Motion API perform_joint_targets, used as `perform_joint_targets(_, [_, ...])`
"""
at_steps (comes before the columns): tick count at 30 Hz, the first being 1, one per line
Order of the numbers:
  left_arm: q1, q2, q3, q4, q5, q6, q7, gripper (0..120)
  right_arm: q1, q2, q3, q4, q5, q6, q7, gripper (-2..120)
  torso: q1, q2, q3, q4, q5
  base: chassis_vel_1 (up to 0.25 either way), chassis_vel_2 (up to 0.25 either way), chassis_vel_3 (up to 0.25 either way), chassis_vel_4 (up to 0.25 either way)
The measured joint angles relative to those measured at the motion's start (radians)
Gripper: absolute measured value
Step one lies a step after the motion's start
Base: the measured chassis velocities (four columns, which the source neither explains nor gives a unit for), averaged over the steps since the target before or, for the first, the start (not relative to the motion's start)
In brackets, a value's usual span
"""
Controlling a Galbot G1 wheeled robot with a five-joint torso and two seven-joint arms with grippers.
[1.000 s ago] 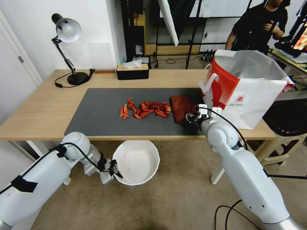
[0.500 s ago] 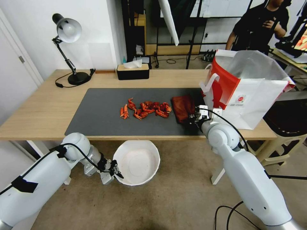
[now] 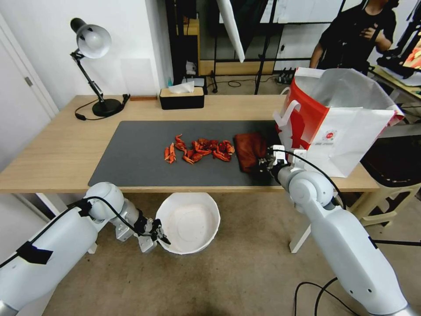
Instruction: Sweep shrimp from table into container with towel, then put container into takeout bag.
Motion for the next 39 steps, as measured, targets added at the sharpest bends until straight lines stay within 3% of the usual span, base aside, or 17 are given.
perform_joint_targets(7, [0.0, 0.0, 0.0, 0.0, -0.001, -0.002, -0.004, 0, 0.0, -0.029, 0.011, 0.057, -0.065, 0.044, -0.096, 2, 0.0, 0.0, 0.0, -0.0001, -0.0002, 0.0, 0.0, 0.0, 0.0])
perform_joint_targets(15, [0.004, -0.001, -0.012, 0.007, -0.001, -0.002, -0.01, 0, 0.03, -0.06, 0.018, 0.07, -0.129, 0.167, -0.229, 2, 0.0, 0.0, 0.0, -0.0002, -0.0002, 0.0, 0.0, 0.0, 0.0])
perform_joint_targets(18, [0.007, -0.002, -0.027, 0.017, -0.001, -0.003, -0.01, 0, 0.083, -0.07, -0.001, 0.027, -0.165, 0.234, -0.277, 2, 0.0, 0.0, 0.0, -0.0002, -0.0002, 0.0, 0.0, 0.0, 0.0])
perform_joint_targets(26, [-0.016, -0.017, -0.047, 0.054, -0.014, -0.003, -0.01, 0, 0.219, -0.074, -0.09, -0.145, -0.256, 0.312, -0.369, 2, 0.0, 0.0, 0.0, -0.0001, -0.0002, 0.0, 0.0, 0.0, 0.0])
perform_joint_targets(31, [-0.022, -0.025, -0.042, 0.066, -0.014, -0.005, -0.01, 0, 0.244, -0.065, -0.123, -0.197, -0.287, 0.312, -0.386, 2, 0.0, 0.0, 0.0, -0.0001, -0.0001, 0.0, 0.0, 0.0, 0.0])
perform_joint_targets(39, [-0.059, -0.042, 0.013, 0.067, 0.002, -0.007, -0.006, 0, 0.259, -0.057, -0.166, -0.252, -0.332, 0.262, -0.39, 2, 0.0, 0.0, 0.0, -0.0001, -0.0001, 0.0, 0.0, 0.0, 0.0])
